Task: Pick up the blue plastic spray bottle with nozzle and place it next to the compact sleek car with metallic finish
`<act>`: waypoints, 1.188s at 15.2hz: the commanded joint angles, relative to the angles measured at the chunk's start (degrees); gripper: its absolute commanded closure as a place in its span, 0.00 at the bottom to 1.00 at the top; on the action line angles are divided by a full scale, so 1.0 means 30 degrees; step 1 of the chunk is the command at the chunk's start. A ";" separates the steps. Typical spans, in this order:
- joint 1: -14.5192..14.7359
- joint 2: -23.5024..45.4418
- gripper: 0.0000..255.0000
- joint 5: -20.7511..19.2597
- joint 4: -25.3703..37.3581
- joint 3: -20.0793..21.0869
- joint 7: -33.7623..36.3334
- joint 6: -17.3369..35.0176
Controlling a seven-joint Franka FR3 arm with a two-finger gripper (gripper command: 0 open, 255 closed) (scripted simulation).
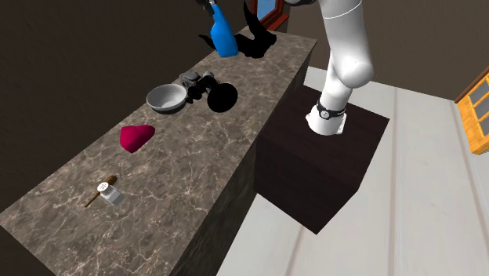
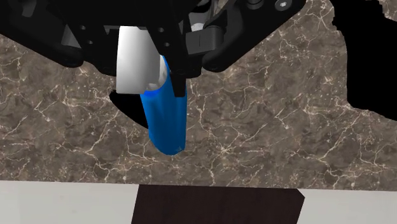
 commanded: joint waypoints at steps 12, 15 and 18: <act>0.1277 -0.1787 1.00 -0.0820 -0.6275 -0.0080 -0.0125 0.4514; 0.1426 -0.1948 1.00 -0.0889 -0.7293 -0.0069 -0.0145 0.5373; 0.1546 -0.2048 1.00 -0.0930 -0.8217 -0.0054 -0.0172 0.6195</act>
